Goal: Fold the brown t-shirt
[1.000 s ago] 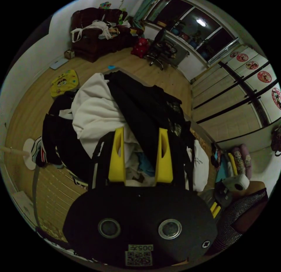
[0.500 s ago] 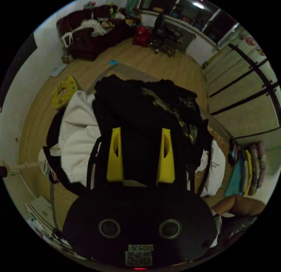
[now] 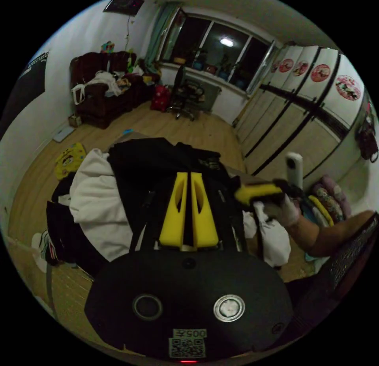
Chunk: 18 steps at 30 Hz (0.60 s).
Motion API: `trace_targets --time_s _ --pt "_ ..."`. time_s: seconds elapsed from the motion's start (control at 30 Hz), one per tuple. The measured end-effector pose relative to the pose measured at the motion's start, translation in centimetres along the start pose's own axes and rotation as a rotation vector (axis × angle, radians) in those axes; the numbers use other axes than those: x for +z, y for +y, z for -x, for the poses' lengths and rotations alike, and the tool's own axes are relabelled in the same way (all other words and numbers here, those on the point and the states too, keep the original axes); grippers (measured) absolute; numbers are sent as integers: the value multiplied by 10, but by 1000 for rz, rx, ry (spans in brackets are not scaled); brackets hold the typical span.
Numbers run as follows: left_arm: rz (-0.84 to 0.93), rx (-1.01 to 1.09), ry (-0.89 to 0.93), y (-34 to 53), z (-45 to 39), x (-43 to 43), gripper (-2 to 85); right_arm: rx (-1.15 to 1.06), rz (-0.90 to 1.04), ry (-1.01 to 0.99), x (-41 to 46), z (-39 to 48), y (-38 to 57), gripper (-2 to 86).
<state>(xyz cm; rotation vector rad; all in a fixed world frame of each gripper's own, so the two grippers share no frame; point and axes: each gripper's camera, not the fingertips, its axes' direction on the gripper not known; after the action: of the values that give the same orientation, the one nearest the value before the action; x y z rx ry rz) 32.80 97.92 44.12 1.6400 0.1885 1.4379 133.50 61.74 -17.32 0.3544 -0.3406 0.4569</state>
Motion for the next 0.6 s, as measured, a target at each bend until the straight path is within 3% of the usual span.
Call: trace_targets --time_s 0.2,0.3,0.4,0.5,0.6 --pt "-32 94 210 127 4 -40 0 -33 20 137 -17 -9 -54 91" --pt "38 -32 170 194 30 -51 0 -108 119 106 -1 6 -72 119" --pt "34 -202 208 263 65 -53 0 -185 261 233 30 28 -82 128" --pt "-11 -306 263 323 93 -46 -1 -203 361 398 57 40 -87 108" --pt "-96 -404 300 374 124 -44 -1 -139 371 435 50 54 -93 5"
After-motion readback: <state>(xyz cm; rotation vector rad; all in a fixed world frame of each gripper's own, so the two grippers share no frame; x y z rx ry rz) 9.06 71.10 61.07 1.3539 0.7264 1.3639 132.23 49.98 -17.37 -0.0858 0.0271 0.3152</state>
